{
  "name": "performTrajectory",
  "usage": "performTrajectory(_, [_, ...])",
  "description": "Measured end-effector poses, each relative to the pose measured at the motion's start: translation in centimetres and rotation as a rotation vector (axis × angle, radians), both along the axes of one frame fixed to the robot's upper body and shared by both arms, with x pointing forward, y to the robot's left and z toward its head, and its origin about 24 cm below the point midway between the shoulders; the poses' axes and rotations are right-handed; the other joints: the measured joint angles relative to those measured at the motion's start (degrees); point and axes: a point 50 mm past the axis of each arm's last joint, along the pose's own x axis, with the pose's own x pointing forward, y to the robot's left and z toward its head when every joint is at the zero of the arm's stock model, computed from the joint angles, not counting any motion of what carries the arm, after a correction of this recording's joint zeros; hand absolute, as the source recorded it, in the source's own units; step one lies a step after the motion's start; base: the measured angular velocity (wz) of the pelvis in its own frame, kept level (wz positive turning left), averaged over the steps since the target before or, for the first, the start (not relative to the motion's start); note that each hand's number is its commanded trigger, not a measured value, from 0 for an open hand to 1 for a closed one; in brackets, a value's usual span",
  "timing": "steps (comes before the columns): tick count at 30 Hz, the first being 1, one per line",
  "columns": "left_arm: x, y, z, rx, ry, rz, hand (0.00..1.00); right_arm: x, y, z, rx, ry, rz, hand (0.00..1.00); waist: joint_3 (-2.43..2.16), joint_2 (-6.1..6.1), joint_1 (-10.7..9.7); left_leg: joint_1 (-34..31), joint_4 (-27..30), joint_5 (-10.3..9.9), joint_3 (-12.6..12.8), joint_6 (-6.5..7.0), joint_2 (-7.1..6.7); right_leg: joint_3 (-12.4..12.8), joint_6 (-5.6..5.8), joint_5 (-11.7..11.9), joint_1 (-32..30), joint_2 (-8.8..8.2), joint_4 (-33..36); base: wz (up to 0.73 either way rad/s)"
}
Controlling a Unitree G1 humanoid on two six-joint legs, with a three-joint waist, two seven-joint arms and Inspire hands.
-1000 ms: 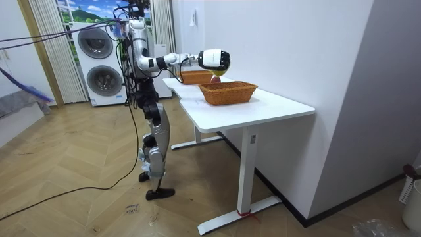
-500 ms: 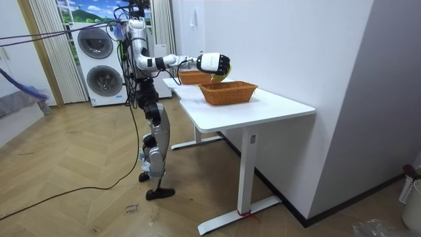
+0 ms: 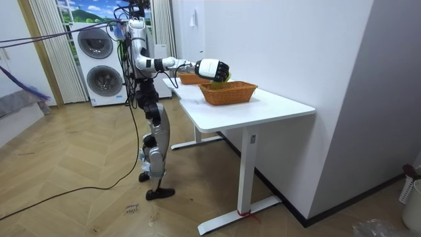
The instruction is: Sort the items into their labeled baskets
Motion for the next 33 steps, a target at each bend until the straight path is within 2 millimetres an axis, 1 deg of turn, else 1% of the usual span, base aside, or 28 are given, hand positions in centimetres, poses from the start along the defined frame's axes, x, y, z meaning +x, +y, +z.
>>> performTrajectory(4, [0.0,0.0,0.0,0.001,0.0,0.0,0.0,0.0,0.0,0.0,0.0,0.0,0.0,0.0,0.02,-0.02,0.0,0.37,-0.12,-0.07,0.63,-0.09,0.12,0.62,0.0,0.0,-0.01,0.17,0.16,-0.08])
performTrajectory(8, [-0.04,0.0,-0.01,0.0,0.002,0.0,0.0,-0.05,-0.11,0.05,-0.006,0.0,-0.005,0.0,0.18,0.0,-0.03,0.47,-0.08,-0.15,0.81,-0.22,0.38,0.78,-0.01,0.0,-0.2,0.38,0.58,-0.01])
performTrajectory(13, [0.0,0.0,0.0,0.001,0.0,0.0,0.0,-0.03,-0.31,0.44,-0.029,-0.022,-0.013,0.0,0.18,-0.08,-0.04,0.59,-0.04,-0.18,0.99,-0.27,0.42,0.88,-0.01,0.0,-0.19,0.42,0.63,-0.01])
performTrajectory(33, [-0.07,0.03,0.01,0.003,0.002,0.001,0.0,-0.06,-0.35,0.58,-0.037,-0.037,-0.028,0.0,0.11,-0.16,0.02,1.02,-0.12,-0.18,1.1,-0.27,0.42,0.85,-0.01,0.0,0.08,0.42,0.69,0.0])
